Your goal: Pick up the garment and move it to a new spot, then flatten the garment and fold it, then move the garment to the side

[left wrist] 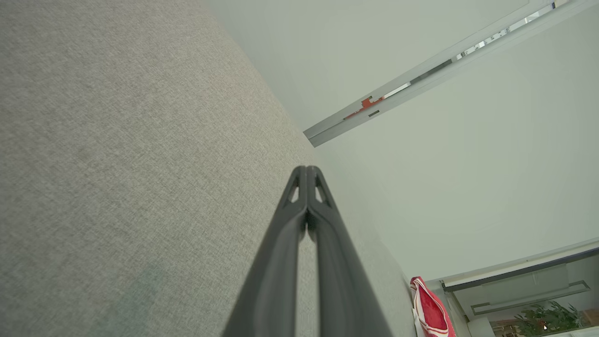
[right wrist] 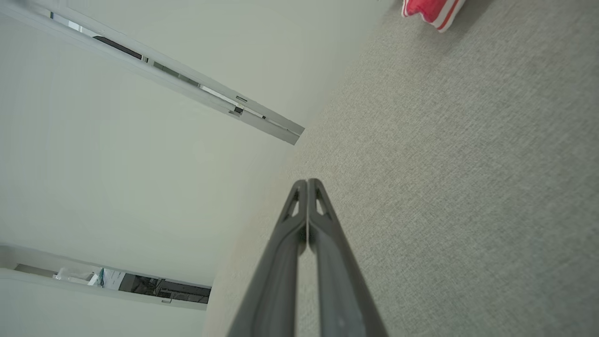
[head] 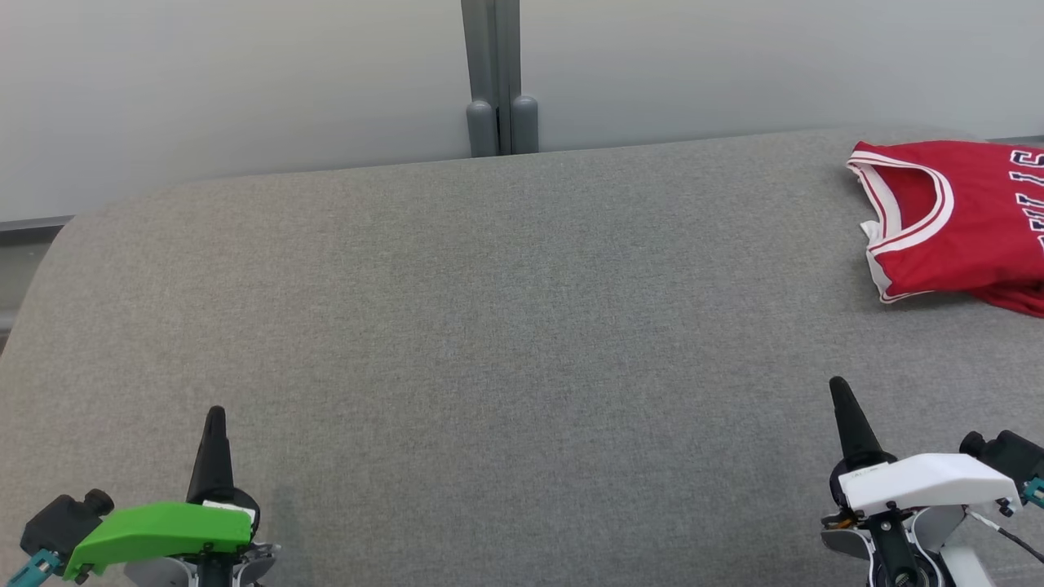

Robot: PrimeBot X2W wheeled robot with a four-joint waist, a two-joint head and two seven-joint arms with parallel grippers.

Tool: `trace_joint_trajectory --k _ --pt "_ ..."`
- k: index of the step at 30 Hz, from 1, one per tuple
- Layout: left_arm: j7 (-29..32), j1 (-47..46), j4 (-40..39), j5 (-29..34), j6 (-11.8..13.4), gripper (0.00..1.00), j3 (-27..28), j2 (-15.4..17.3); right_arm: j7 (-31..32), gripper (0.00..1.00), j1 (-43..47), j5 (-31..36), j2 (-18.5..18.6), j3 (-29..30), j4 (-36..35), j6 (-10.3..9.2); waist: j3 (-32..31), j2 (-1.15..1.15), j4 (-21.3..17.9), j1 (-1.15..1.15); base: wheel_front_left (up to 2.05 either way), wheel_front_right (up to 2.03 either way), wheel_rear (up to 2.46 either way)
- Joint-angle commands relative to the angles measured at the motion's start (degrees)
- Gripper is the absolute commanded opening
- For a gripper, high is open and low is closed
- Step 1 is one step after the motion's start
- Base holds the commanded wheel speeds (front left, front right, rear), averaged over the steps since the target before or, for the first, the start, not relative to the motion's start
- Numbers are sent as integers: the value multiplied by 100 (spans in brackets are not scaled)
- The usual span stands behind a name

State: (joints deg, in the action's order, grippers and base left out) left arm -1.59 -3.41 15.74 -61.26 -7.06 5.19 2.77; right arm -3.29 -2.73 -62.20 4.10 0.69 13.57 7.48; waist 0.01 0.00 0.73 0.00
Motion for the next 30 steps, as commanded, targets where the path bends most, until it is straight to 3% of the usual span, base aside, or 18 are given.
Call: trace_joint_trajectory --k 1,30 --pt "43 -175 -73 -186 -25 0 23 28 44 0 -131 -171 32 29 -33 4 0 0 -2 0 0 0 0" --pt "458 -255 -131 -1724 -46 0 93 24 471 0 -254 -1751 23 230 3 3 8 0 -34 0 0 0 0"
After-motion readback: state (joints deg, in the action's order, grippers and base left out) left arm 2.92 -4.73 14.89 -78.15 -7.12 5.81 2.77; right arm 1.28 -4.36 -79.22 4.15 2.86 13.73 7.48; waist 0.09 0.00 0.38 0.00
